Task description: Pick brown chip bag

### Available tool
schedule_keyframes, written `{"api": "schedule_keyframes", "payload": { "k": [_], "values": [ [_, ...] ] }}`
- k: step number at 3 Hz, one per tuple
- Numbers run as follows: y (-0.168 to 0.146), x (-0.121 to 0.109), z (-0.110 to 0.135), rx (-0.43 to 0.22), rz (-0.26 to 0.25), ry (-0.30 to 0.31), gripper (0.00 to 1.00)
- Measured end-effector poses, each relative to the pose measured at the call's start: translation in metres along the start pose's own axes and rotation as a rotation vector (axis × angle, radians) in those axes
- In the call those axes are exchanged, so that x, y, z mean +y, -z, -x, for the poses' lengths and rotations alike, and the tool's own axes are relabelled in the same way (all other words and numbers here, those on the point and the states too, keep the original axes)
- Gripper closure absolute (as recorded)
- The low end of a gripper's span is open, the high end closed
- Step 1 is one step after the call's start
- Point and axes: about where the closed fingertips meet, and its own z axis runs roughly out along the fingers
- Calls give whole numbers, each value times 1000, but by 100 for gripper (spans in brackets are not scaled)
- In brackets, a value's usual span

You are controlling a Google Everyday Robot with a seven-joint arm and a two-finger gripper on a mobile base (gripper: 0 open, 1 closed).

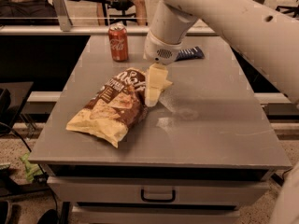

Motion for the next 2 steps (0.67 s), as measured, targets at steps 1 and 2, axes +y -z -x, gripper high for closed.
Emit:
{"api": "schedule_keyframes", "payload": {
  "k": [1, 2],
  "values": [
    [-13, 7, 10, -11, 34, -8, 16],
    [-19, 10, 14, -17, 51, -10, 41]
  ]
}}
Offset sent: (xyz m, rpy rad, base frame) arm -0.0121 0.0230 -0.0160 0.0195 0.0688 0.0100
